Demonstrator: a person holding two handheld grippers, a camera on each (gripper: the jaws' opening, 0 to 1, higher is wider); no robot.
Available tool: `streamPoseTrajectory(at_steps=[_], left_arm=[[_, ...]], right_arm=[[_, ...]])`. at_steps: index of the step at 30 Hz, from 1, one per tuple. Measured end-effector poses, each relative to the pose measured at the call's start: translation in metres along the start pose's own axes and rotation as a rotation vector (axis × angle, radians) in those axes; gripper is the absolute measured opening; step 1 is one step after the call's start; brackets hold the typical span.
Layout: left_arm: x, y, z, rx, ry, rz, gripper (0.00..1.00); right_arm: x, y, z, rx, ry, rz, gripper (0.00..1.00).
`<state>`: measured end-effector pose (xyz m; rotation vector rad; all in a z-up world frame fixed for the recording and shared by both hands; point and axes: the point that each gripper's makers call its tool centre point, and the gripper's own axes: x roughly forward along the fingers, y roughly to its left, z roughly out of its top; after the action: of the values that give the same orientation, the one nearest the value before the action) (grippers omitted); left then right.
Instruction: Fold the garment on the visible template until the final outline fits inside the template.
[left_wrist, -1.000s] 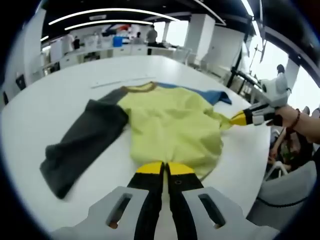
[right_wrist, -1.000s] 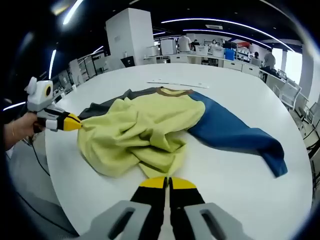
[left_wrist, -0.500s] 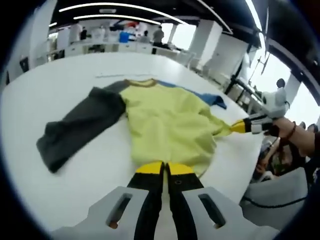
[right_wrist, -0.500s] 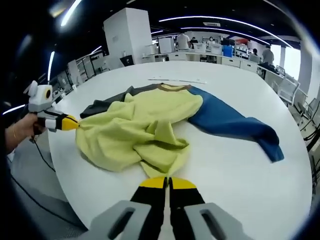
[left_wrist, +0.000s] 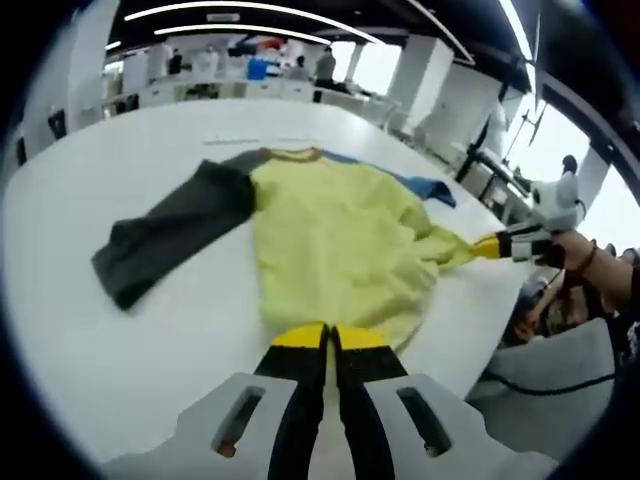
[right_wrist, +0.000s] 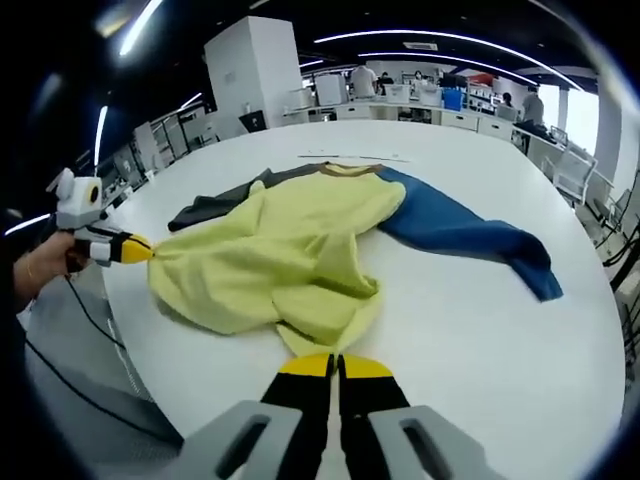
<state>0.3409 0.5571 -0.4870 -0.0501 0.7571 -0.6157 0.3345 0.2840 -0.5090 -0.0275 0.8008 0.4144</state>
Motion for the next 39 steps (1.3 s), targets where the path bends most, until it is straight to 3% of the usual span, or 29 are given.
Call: streamPoseTrajectory(at_steps=[12,27,32,36,39], left_arm=[[-0.01,0.006,-0.021,-0.013,0.055,0.035,0.0],[-0.009,0.006,-0.034,-0.029,0.095,0.065,0.0],[-0.011,0.005,-0.033,-0.01,0.096,0.067,0.01],[-0.016,0.013,-0.026,-0.012,0.073,0.065,0.07],[-0.021,0.02,-0.019,0.032,0.053,0.086,0.12]], right_arm=[[-0.015,-0.008,-0.016,0.055,-0.006,-0.028,0.0],[-0.023,-0.009,-0.036,0.121,-0.004,-0.045,0.0],[-0.024,-0.011,-0.038,0.12,0.002,-0.05,0.0],[-0.026,-0.006,-0.04,0.127,0.007,-0.051,0.0],[-0.024,-0.009,-0.039,0.125,0.008,-0.05,0.0]])
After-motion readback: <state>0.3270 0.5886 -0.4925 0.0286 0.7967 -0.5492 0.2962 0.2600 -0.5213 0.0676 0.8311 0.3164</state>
